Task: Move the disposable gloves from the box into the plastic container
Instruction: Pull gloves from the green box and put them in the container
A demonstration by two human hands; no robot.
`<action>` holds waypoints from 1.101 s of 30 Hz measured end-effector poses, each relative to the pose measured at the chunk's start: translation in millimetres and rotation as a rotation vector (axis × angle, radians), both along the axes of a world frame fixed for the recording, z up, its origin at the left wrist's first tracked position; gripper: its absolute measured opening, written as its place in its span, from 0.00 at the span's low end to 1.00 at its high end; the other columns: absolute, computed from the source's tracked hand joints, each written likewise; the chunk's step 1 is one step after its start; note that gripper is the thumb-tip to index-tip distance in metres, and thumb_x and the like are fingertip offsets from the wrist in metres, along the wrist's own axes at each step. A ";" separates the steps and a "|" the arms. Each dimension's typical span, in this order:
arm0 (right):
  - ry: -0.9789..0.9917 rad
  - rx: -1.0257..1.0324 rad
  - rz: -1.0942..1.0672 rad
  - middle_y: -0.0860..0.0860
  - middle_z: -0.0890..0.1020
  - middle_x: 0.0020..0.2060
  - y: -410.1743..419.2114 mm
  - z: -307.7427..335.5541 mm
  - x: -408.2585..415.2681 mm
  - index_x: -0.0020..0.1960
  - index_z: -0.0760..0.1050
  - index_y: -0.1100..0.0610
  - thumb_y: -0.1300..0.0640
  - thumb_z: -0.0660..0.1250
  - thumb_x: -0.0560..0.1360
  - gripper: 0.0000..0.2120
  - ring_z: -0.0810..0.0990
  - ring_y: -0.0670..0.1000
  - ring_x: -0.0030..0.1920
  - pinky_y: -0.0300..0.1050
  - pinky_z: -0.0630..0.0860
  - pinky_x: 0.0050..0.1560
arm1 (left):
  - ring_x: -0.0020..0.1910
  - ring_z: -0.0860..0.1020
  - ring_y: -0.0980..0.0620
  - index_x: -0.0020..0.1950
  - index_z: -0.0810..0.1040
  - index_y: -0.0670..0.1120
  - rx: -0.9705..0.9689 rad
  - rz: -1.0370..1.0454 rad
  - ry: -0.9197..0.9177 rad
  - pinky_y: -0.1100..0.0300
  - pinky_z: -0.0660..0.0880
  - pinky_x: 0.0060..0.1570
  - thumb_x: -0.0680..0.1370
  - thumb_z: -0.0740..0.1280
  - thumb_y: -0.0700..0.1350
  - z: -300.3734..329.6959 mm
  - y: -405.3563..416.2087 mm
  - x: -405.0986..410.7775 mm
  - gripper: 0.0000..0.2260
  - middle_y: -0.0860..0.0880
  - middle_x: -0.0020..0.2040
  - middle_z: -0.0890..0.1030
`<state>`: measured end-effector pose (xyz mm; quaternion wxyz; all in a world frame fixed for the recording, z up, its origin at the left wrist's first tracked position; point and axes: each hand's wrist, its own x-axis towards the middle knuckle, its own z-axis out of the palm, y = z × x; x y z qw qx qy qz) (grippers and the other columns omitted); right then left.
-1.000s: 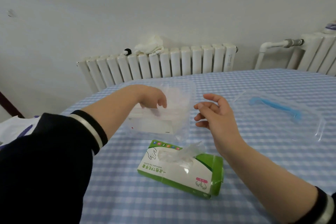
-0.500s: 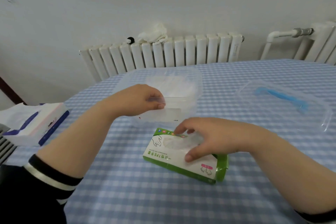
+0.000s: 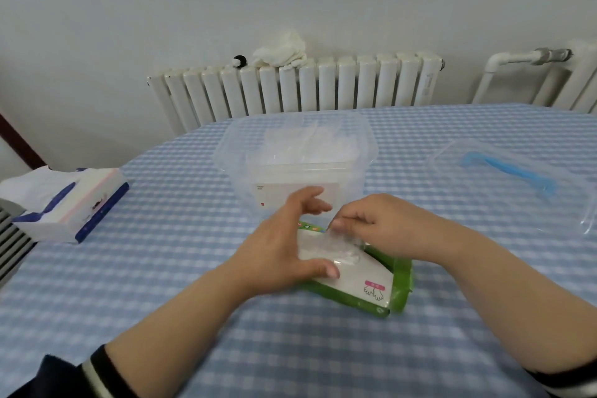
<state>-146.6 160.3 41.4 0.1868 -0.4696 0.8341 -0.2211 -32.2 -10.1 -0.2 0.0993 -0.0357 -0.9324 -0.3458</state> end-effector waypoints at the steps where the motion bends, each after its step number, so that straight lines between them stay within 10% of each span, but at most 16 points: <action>1: -0.007 -0.004 -0.003 0.43 0.83 0.46 0.5 -0.7 -0.1 0.49 0.80 0.43 0.46 0.58 0.81 0.11 0.78 0.42 0.47 0.41 0.75 0.51 | 0.66 0.66 0.68 0.72 0.51 0.65 -0.044 -0.002 -0.094 0.64 0.66 0.66 0.62 0.77 0.65 -6.7 -3.0 -0.2 0.47 0.70 0.66 0.66; 11: 0.157 -0.240 -0.017 0.41 0.82 0.42 -6.1 -20.0 15.1 0.52 0.78 0.50 0.57 0.59 0.81 0.09 0.77 0.41 0.39 0.34 0.71 0.41 | 0.65 0.66 0.60 0.71 0.64 0.58 -0.284 0.027 -0.179 0.65 0.61 0.64 0.64 0.74 0.68 -14.7 1.2 -0.4 0.40 0.60 0.66 0.69; 17: 0.216 -0.375 0.025 0.45 0.83 0.37 -8.5 -27.4 25.3 0.52 0.79 0.51 0.41 0.46 0.73 0.26 0.75 0.42 0.32 0.30 0.70 0.38 | 0.64 0.65 0.58 0.71 0.66 0.54 -0.284 0.061 -0.182 0.67 0.60 0.61 0.64 0.75 0.66 -14.2 2.8 -0.1 0.40 0.58 0.65 0.70; 22: 0.275 -0.461 0.038 0.40 0.82 0.37 -10.3 -32.6 28.0 0.50 0.80 0.54 0.51 0.53 0.77 0.17 0.75 0.38 0.35 0.25 0.70 0.40 | 0.61 0.66 0.58 0.69 0.67 0.57 -0.299 0.077 -0.191 0.63 0.62 0.62 0.64 0.74 0.68 -16.3 0.1 0.3 0.38 0.59 0.62 0.71; 33: -0.415 -0.585 -0.203 0.45 0.86 0.47 -18.5 -38.4 17.4 0.47 0.77 0.62 0.51 0.57 0.81 0.16 0.84 0.46 0.50 0.40 0.78 0.52 | 0.62 0.67 0.62 0.69 0.67 0.59 -0.132 -0.031 -0.253 0.58 0.69 0.65 0.65 0.77 0.62 -20.0 -25.7 7.6 0.36 0.62 0.63 0.69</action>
